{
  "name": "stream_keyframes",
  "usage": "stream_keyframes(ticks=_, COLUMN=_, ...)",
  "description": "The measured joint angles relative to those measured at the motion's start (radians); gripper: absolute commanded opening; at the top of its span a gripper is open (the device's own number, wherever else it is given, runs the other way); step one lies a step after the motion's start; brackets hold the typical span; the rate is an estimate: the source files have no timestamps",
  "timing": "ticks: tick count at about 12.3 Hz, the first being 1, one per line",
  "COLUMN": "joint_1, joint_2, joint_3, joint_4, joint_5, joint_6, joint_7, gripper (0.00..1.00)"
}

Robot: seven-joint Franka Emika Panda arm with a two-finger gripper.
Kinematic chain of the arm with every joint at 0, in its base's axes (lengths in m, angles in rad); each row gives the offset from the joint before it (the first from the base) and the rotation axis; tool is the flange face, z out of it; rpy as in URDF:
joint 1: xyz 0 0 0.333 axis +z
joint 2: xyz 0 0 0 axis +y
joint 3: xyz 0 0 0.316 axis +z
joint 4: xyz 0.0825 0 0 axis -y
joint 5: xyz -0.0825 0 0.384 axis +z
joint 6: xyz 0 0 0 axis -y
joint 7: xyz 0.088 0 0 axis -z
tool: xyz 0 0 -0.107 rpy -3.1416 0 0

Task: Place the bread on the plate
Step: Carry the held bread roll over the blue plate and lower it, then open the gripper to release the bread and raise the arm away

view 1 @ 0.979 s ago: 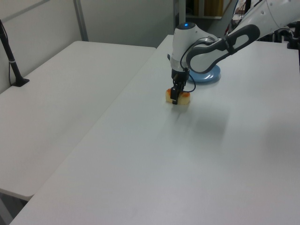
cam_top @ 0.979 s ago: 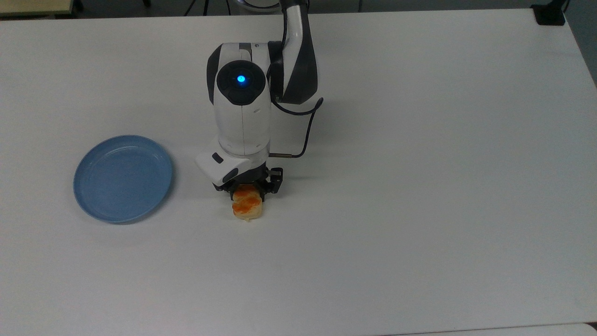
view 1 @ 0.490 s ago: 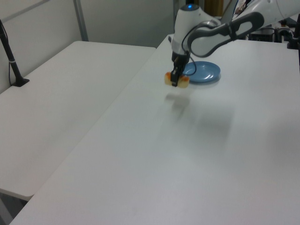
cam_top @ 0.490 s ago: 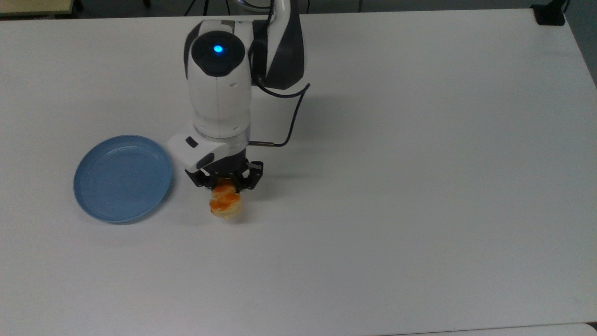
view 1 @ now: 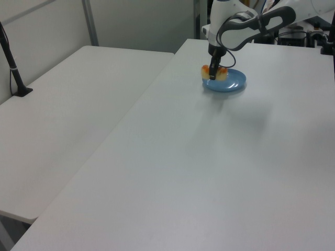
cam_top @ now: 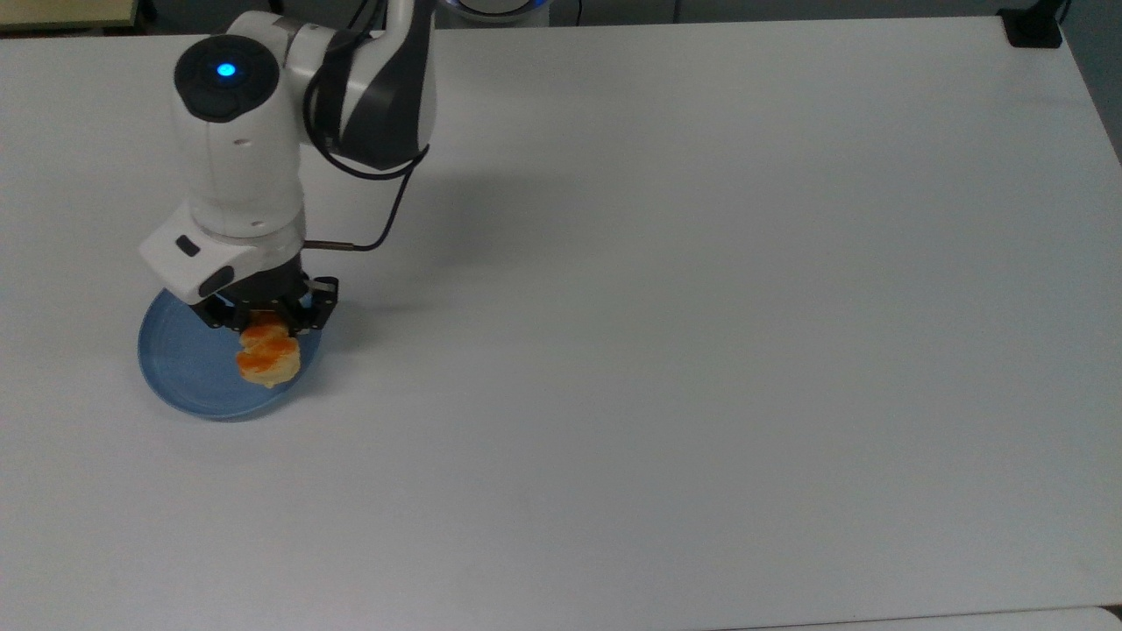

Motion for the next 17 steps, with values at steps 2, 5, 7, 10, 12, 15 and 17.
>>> stream_keyframes(ticks=2, joint_1=-0.043, joint_2=0.024, joint_3=0.0, joint_4=0.0, joint_5=0.0, joint_6=0.028, joint_7=-0.048, gripper=0.55)
stream_keyframes(ticks=5, joint_1=-0.051, joint_2=0.064, joint_3=0.0, joint_4=-0.001, joint_5=0.0, joint_6=0.056, joint_7=-0.052, gripper=0.93)
stream_keyframes(ticks=7, joint_1=-0.051, joint_2=0.077, joint_3=0.0, joint_4=-0.001, joint_5=0.0, joint_6=0.063, joint_7=-0.052, gripper=1.0)
stream_keyframes(ticks=10, joint_1=-0.051, joint_2=0.072, joint_3=0.0, joint_4=0.01, joint_5=0.0, joint_6=0.071, joint_7=-0.052, gripper=1.0)
stream_keyframes(ticks=12, joint_1=-0.048, joint_2=0.034, joint_3=0.003, joint_4=0.03, joint_5=0.003, joint_6=0.076, joint_7=-0.046, gripper=1.0)
stream_keyframes(ticks=15, joint_1=0.022, joint_2=-0.082, joint_3=0.016, joint_4=0.031, joint_5=0.004, joint_6=-0.042, joint_7=0.059, gripper=1.0)
stream_keyframes(ticks=17, joint_1=0.111, joint_2=-0.176, joint_3=0.017, joint_4=0.033, joint_5=0.004, joint_6=-0.232, joint_7=0.131, gripper=1.0)
